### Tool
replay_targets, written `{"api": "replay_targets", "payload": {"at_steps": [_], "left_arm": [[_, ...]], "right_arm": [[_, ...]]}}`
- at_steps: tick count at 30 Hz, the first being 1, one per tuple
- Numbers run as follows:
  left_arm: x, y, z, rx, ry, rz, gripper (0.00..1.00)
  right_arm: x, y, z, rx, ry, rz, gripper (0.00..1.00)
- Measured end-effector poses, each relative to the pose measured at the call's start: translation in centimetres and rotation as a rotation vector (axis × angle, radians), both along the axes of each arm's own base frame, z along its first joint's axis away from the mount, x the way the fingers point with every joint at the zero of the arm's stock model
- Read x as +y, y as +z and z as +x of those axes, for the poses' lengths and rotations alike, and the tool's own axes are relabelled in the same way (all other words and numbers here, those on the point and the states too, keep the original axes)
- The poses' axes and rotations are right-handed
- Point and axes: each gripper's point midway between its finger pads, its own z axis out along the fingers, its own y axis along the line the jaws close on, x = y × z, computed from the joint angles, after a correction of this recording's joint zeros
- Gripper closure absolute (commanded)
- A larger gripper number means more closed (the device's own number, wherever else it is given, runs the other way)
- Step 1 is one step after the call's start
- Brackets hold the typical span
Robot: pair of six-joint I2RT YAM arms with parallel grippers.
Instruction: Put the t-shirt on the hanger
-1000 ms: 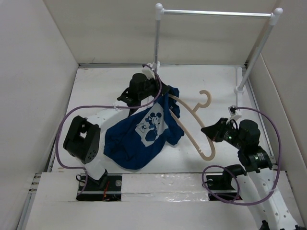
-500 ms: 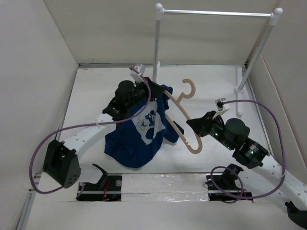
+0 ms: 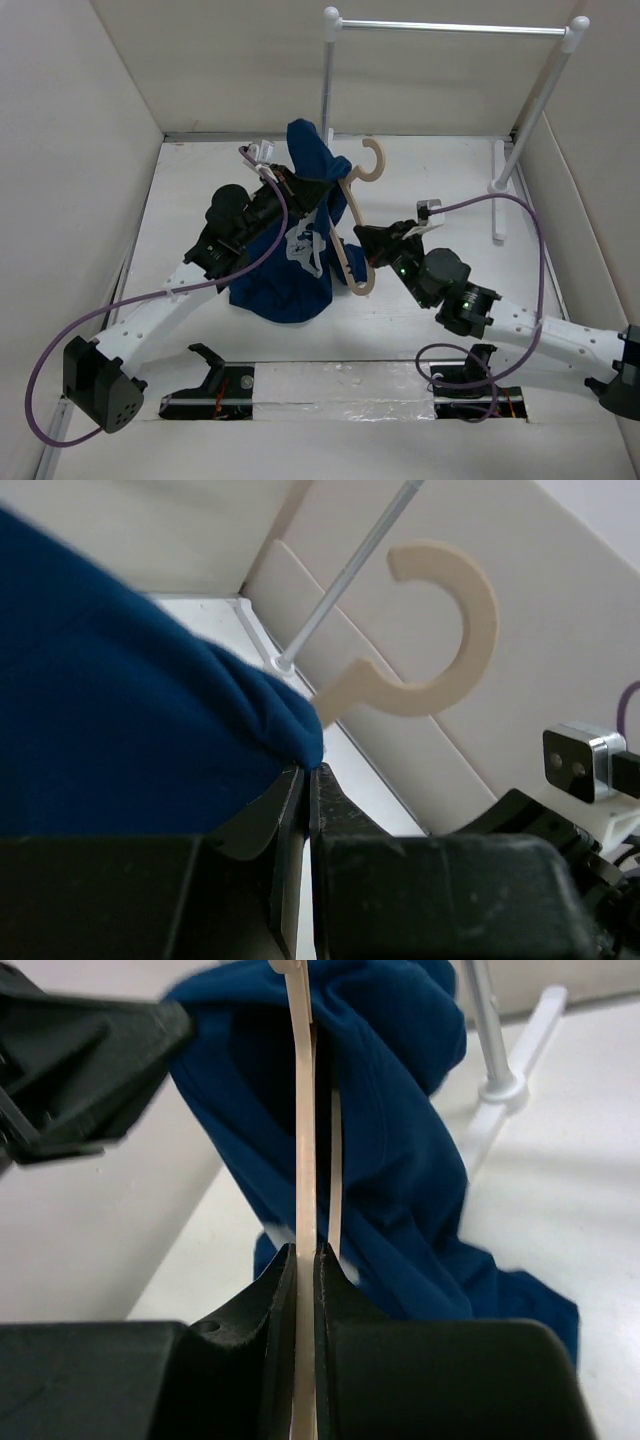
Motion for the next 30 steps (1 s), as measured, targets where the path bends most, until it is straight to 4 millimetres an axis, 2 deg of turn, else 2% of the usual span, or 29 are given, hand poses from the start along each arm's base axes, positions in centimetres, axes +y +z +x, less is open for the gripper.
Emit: {"api": "replay_targets", "payload": {"at_steps": [3,4,5,11,15,16,17,19,21,23,27,30], "left_arm": [[0.1,-0.4,-0.6,0.014,-0.014,0.005,1.0],[0.2,-0.3,-0.8,0.014,-0.017,0.005,1.0],[0.4,-0.1,-1.1,0.01,-0.018,0.002,1.0],[0.8,1.4,-3.0,-0.022,-0.062,-0.013,1.0],[0.9,1.4,-3.2,-0.017,-0.064,-0.012,1.0],[0.9,1.2,-3.1,-0.011,-0.064,-0.008,0.94],[1.0,1.1,-3.1,-0.007,-0.063,-0.003,0.84],[0.9,0.5,-3.2,0.014,-0.068,0.014,0.75],[0.9,0.2,-3.4,0.03,-0.074,0.033,0.65],[1.2,0.4,-3.4,0.035,-0.062,0.047,0.59],[2.6,2.5,-3.2,0.013,0.017,0.038,0.51],[3.5,5.1,-2.8,-0.024,0.075,0.005,0.48]], "right_arm": [[1.2,0.8,1.1,-0.065,-0.02,0.057,1.0],[1.6,1.7,1.4,-0.099,-0.027,0.095,1.0],[2.1,1.3,1.6,-0.103,-0.024,0.089,1.0],[4.5,3.4,2.0,-0.229,-0.012,0.145,1.0],[5.7,3.1,4.6,-0.279,-0.02,0.142,1.0],[5.8,2.9,5.2,-0.283,-0.021,0.135,1.0],[5.8,2.7,5.5,-0.287,-0.019,0.131,1.0],[5.5,3.0,5.8,-0.301,-0.024,0.133,1.0],[5.1,4.1,5.6,-0.326,-0.024,0.154,1.0],[4.4,5.4,5.1,-0.353,-0.025,0.18,1.0],[2.5,7.0,3.7,-0.406,-0.027,0.244,1.0],[2.2,6.1,3.3,-0.399,-0.019,0.232,1.0]]}}
